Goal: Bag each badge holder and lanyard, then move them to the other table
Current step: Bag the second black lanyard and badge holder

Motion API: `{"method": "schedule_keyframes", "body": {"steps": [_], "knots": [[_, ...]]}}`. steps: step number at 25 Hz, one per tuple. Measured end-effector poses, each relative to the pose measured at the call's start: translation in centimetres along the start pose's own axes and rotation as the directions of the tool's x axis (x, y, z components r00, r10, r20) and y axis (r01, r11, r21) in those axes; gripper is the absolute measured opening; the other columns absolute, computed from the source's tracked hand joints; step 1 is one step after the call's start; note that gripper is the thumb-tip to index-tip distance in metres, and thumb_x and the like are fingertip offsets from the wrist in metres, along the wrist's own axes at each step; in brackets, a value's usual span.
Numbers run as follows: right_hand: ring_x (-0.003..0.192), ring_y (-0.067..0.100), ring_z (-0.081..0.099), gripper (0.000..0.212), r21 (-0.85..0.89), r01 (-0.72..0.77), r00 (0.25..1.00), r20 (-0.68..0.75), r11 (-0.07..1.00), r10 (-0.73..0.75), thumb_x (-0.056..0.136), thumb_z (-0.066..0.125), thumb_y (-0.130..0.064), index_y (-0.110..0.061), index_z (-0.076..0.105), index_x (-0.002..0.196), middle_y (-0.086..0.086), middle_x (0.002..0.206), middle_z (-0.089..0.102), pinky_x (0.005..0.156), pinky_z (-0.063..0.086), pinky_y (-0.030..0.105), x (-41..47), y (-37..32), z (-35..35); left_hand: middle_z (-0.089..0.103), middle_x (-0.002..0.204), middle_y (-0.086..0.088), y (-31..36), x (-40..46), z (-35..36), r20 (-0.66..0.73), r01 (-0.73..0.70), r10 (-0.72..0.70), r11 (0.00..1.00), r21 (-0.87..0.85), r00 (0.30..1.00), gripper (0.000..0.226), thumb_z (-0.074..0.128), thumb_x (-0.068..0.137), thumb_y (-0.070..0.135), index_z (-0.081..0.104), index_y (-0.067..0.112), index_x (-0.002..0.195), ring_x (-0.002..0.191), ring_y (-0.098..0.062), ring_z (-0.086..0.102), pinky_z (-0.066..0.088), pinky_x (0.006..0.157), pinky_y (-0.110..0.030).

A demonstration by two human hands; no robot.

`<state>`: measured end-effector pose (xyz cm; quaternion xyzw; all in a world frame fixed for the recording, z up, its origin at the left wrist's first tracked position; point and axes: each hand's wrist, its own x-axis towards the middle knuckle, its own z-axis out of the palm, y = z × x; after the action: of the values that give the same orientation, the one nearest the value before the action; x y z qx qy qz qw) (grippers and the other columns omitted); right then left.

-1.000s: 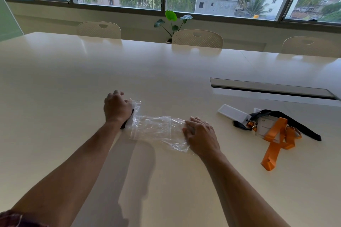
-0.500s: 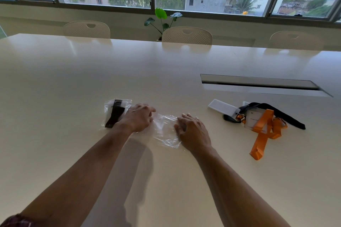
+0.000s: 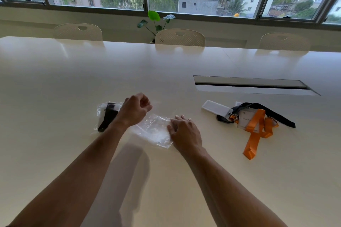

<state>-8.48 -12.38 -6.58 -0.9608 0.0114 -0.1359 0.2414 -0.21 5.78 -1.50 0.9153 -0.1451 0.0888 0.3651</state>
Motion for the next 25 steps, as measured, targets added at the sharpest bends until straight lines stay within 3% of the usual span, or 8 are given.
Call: {"method": "schedule_keyframes", "body": {"steps": [4,7,10,13,15,18,21,25], "knots": [[0.117,0.023,0.056,0.028,-0.077,-0.024,0.999,-0.048,0.997,0.021,0.093,0.047,-0.033,-0.017,0.07,0.095,0.003,0.111,0.069,0.107,0.036,0.038,0.3,-1.2,0.5,0.069,0.078,-0.002,1.4,0.2,-0.2,-0.09,0.056,-0.081,0.967,-0.25,0.993,0.009,0.071,0.085,0.018,0.062,0.017,0.084,0.066,-0.015,0.068,0.054,0.064,-0.028],[0.116,0.023,0.056,0.03,-0.065,-0.015,0.999,-0.046,0.998,0.012,0.095,0.047,-0.033,-0.016,0.071,0.101,0.005,0.113,0.068,0.107,0.037,0.04,0.3,-2.0,1.1,0.069,0.083,-0.01,1.9,0.1,0.1,-0.045,0.148,-0.198,0.846,-0.512,0.979,0.009,0.068,0.087,0.01,0.061,0.013,0.09,0.061,-0.018,0.071,0.057,0.056,-0.027],[0.116,0.027,0.058,0.026,0.207,-0.086,0.992,-0.077,0.975,0.104,0.095,0.05,-0.018,-0.007,0.073,0.097,0.01,0.116,0.069,0.102,0.041,0.033,0.5,-1.5,0.2,0.067,0.086,-0.013,2.4,0.2,0.9,-0.022,0.202,-0.282,0.737,-0.645,0.959,0.011,0.067,0.088,0.007,0.058,0.01,0.095,0.061,-0.019,0.071,0.06,0.06,-0.03],[0.112,0.023,0.063,0.027,0.535,-0.208,0.955,-0.07,0.819,0.288,0.098,0.052,-0.019,-0.006,0.071,0.11,0.01,0.12,0.069,0.088,0.044,0.022,0.6,0.5,-2.1,0.067,0.089,-0.013,3.0,0.5,2.3,0.026,0.255,-0.334,0.664,-0.703,0.942,0.015,0.067,0.088,0.007,0.056,0.012,0.098,0.066,-0.025,0.073,0.061,0.068,-0.037],[0.107,0.016,0.064,0.032,0.579,-0.241,0.938,-0.068,0.779,0.341,0.099,0.052,-0.027,-0.007,0.068,0.117,0.007,0.121,0.069,0.083,0.043,0.019,0.6,2.2,-3.6,0.066,0.094,-0.015,3.6,0.6,3.6,0.075,0.296,-0.356,0.621,-0.726,0.931,0.021,0.067,0.088,0.008,0.054,0.011,0.103,0.068,-0.027,0.073,0.061,0.069,-0.039],[0.098,0.01,0.06,0.026,0.482,-0.24,0.916,-0.174,0.843,0.36,0.096,0.058,-0.025,-0.008,0.07,0.112,0.007,0.118,0.07,0.082,0.046,0.019,0.0,5.0,-5.4,0.064,0.1,-0.017,4.7,0.7,5.7,0.128,0.344,-0.378,0.584,-0.735,0.917,0.03,0.068,0.087,0.007,0.05,0.009,0.112,0.068,-0.028,0.073,0.061,0.071,-0.04],[0.1,0.018,0.063,0.022,0.38,-0.237,0.906,-0.246,0.894,0.345,0.093,0.061,-0.02,-0.008,0.069,0.11,0.01,0.11,0.071,0.092,0.053,0.037,-0.8,7.9,-6.6,0.064,0.101,-0.015,5.8,0.8,7.8,0.055,0.321,-0.376,0.695,-0.643,0.925,0.031,0.068,0.087,0.01,0.049,0.01,0.112,0.07,-0.025,0.072,0.06,0.068,-0.034],[0.102,0.022,0.063,0.022,0.226,-0.224,0.891,-0.347,0.948,0.293,0.09,0.065,-0.018,-0.008,0.07,0.109,0.01,0.111,0.07,0.094,0.052,0.035,-1.2,10.7,-8.0,0.065,0.095,-0.009,5.8,0.5,9.8,-0.127,0.231,-0.248,0.964,-0.13,0.96,0.036,0.069,0.084,0.022,0.05,0.012,0.113,0.098,-0.033,0.061,0.051,0.087,-0.041]]}}
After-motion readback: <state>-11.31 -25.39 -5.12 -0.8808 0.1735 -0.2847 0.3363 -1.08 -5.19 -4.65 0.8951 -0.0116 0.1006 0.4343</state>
